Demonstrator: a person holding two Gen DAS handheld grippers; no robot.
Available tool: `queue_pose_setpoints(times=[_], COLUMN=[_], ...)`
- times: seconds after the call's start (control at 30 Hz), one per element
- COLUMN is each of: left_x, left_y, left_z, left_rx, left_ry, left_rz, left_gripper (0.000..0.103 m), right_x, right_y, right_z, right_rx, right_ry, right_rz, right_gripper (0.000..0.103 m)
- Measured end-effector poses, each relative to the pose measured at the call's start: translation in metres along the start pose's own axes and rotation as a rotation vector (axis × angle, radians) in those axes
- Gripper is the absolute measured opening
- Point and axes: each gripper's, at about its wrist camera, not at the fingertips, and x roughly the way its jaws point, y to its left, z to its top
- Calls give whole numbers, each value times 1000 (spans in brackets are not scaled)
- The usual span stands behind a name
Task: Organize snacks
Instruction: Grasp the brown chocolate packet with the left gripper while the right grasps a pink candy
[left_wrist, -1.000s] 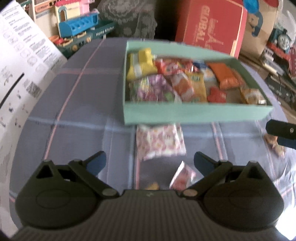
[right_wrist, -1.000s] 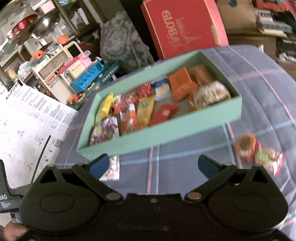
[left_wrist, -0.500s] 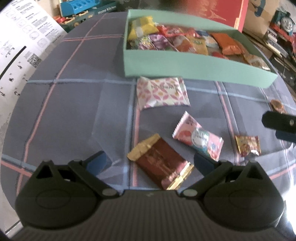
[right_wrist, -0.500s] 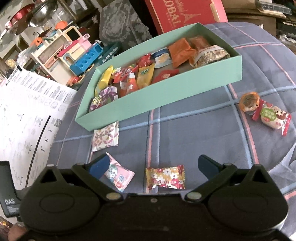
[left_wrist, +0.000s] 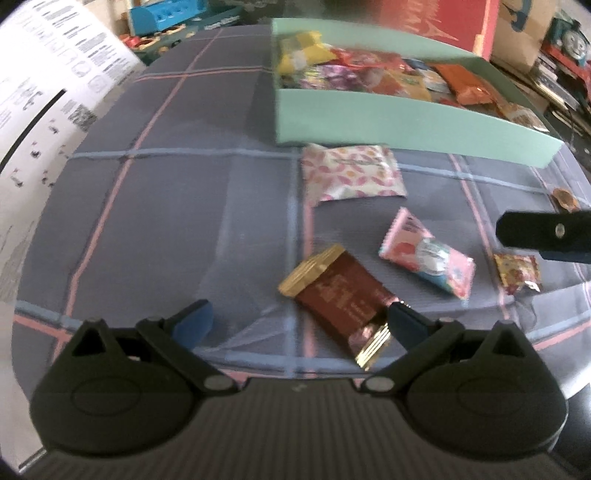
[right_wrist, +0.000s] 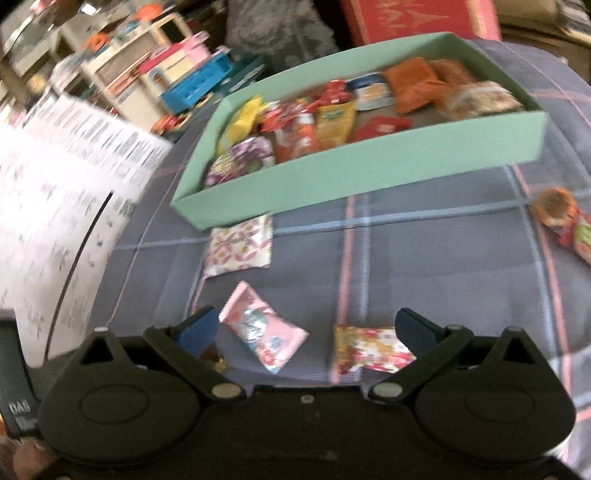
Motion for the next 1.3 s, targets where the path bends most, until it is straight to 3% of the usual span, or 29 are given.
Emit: queue_pose_setpoints(times=[0.07, 0.5, 0.57, 0.6, 0.63, 0.73, 0.83, 0.9, 1.0, 1.1, 1.2, 1.3], left_x=[-1, -3, -4, -4, -4, -4, 0, 2, 4, 2, 2, 4], left_y=[11, 61, 61, 59, 57, 46, 32, 23, 7, -6, -11, -9], left_z=[-1, 1, 3, 5, 6, 9, 11, 13, 13, 14, 16, 16], left_rx=[-24, -172, -180, -182, -182, -169, -159, -148, -92, -11, 46, 91], left_ry=[-7, -20, -16, -14, -11, -10, 1, 10, -5, -31, -36, -50], left_rz=[18, 47, 38, 30, 21, -5, -37, -56, -27, -13, -50, -36], left_gripper=[103, 103, 103, 103, 103, 103, 102, 98, 87, 45, 40, 40], right_x=[6, 43, 43, 42, 41, 37, 33, 29, 24, 21, 20, 23], right_y=[11, 58, 61, 62, 60, 45, 31, 23, 15, 11, 15, 24], right_z=[0, -10, -14, -15, -15, -11, -11, -12, -15, -16, -14, -12], right_rx=[-52, -268, -321, -346, -346, -278, -221, -197, -169, -170, -188, -220], right_ry=[13, 93, 82, 70, 66, 54, 46, 36, 28, 30, 22, 21], right_rz=[-2, -24, -57, -79, -85, -79, -72, -77, -69, -61, -51, -40], right_gripper=[103, 77, 63, 45, 40, 31, 29, 29, 29, 29, 32, 32])
